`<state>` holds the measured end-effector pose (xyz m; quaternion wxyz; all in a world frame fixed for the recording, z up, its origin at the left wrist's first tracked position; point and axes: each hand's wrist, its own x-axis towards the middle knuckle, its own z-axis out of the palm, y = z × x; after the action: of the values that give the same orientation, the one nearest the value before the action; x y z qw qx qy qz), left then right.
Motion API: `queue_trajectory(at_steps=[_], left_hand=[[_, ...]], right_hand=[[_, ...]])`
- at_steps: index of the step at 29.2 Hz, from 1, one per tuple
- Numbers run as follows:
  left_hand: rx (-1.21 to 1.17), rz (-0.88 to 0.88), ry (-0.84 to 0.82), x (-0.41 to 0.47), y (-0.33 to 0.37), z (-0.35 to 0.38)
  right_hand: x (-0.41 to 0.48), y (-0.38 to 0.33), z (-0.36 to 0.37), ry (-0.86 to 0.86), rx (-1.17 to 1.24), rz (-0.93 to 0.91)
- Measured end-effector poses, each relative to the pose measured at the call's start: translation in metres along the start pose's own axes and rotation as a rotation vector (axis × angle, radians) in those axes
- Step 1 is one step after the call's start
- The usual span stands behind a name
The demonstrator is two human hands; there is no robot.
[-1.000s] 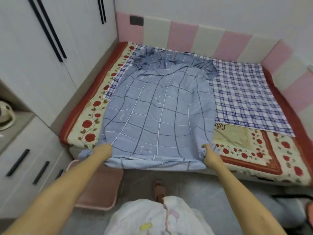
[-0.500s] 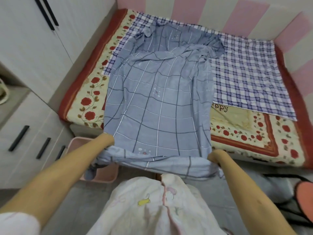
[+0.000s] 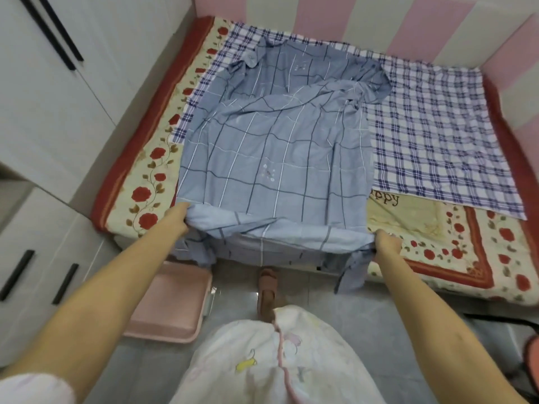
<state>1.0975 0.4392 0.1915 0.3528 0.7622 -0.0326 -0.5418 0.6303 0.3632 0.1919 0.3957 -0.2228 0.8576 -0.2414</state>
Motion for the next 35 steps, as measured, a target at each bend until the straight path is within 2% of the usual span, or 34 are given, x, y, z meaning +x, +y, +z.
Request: queue_trajectory(at_steps=[2, 4, 5, 8, 10, 12, 17, 22, 26, 29, 32, 35], left_hand=[[-0.218, 0.046, -0.016, -0.002, 0.034, 0.027], [-0.202, -0.005, -0.153, -0.010, 0.067, 0.058], [-0.090, -0.051, -0.207, -0.009, 0.078, 0.072], [0.459, -0.181, -0.362, -0.008, 0.101, 0.096], [0.546, -0.114, -0.286, 0.014, 0.109, 0.104], [0.494, -0.020, -0.209, 0.029, 0.113, 0.102], [0.366, -0.072, -0.027, 0.062, 0.105, 0.057], [0.250, -0.046, 0.162, 0.107, 0.113, 0.004], [0.281, -0.005, 0.180, 0.158, 0.097, -0.024], [0.313, -0.040, 0.216, 0.217, 0.060, -0.034], [0.346, -0.090, 0.258, 0.288, 0.028, -0.030], [0.256, 0.017, 0.269, 0.338, 0.025, -0.021]], right_hand=[[-0.005, -0.040, 0.011, 0.086, 0.130, -0.061], [0.001, -0.085, 0.027, 0.165, 0.170, -0.104], [0.006, -0.102, 0.038, 0.208, 0.136, -0.098], [0.018, -0.147, 0.074, 0.249, -0.095, -0.115], [0.024, -0.172, 0.101, 0.162, -0.205, -0.219], [0.025, -0.190, 0.130, 0.068, -0.277, -0.336], [0.002, -0.220, 0.212, -0.157, -0.461, -0.574], [-0.042, -0.225, 0.303, -0.400, -0.625, -0.750], [-0.062, -0.205, 0.368, -0.607, -0.761, -0.860], [-0.051, -0.180, 0.428, -0.738, -0.835, -0.906], [-0.024, -0.154, 0.493, -0.820, -0.961, -0.948], [0.002, -0.142, 0.528, -0.855, -1.002, -1.063]])
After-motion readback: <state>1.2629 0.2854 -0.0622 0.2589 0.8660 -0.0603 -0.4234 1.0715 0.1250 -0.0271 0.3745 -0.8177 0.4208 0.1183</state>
